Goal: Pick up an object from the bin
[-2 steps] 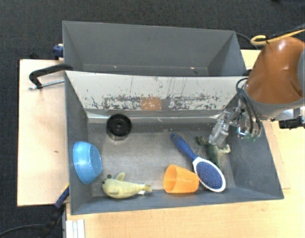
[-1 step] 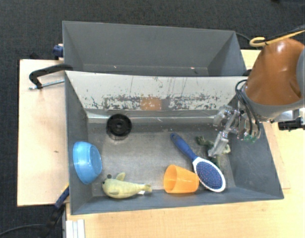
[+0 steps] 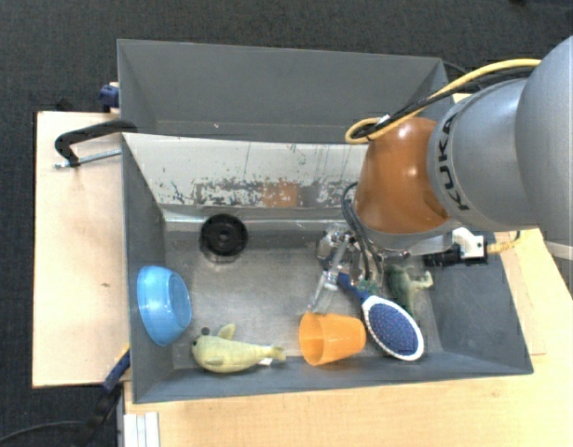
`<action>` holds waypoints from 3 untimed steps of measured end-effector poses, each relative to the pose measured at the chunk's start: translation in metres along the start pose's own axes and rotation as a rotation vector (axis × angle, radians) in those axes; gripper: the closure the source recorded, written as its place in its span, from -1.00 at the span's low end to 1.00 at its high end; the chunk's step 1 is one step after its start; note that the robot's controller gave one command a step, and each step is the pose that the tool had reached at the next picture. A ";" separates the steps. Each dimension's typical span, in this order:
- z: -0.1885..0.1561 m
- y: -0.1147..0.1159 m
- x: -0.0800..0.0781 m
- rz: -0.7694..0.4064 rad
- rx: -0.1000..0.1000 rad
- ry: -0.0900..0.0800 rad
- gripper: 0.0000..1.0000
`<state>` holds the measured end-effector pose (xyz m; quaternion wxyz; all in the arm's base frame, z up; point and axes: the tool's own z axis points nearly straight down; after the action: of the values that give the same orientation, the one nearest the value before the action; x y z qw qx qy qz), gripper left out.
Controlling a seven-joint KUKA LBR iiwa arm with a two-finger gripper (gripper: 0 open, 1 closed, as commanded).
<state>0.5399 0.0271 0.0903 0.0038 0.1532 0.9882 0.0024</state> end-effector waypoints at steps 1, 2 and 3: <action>-0.023 -0.061 -0.042 -0.299 0.005 -0.001 -1.00; -0.027 -0.034 -0.015 -0.407 0.003 0.007 -1.00; 0.019 -0.056 -0.030 -0.110 0.005 0.009 -1.00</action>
Offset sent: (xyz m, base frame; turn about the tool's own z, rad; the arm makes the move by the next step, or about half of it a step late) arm 0.0194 -0.0694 0.0215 -0.3013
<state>0.5516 -0.0352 0.0710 -0.0008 0.0988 0.9951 0.0004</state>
